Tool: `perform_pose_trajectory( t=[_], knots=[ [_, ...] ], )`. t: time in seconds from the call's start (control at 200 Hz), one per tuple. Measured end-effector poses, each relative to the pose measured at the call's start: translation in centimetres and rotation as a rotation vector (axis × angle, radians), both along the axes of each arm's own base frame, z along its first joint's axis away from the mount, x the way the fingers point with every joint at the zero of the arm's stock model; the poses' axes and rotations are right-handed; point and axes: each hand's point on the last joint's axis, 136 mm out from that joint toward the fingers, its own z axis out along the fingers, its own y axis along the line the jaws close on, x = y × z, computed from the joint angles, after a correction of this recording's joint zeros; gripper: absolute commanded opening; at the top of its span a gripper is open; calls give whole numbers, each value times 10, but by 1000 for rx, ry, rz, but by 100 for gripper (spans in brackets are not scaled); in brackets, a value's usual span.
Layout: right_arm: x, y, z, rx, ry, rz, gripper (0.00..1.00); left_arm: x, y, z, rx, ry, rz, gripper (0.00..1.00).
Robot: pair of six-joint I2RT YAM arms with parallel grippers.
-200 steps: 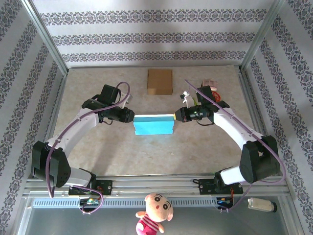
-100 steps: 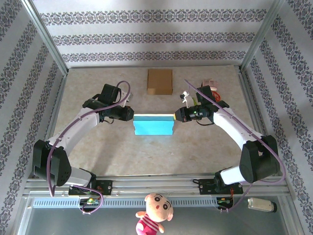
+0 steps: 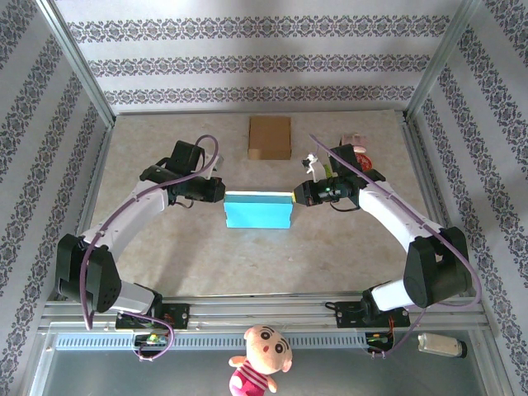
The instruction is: Fold the paper box
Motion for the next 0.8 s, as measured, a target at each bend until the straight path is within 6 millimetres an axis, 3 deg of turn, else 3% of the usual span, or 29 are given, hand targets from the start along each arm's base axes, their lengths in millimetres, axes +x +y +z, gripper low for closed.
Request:
perform_pose_trajectory(
  t=[0.52,0.799],
  knots=[
    [1,-1,-1,-16,-8,-8,7,-1,-5,1,-50,69,53,4],
    [2,-2,-2,-23,-10,-11,7,-11,-7,-11,-80,127,65,4]
  ],
)
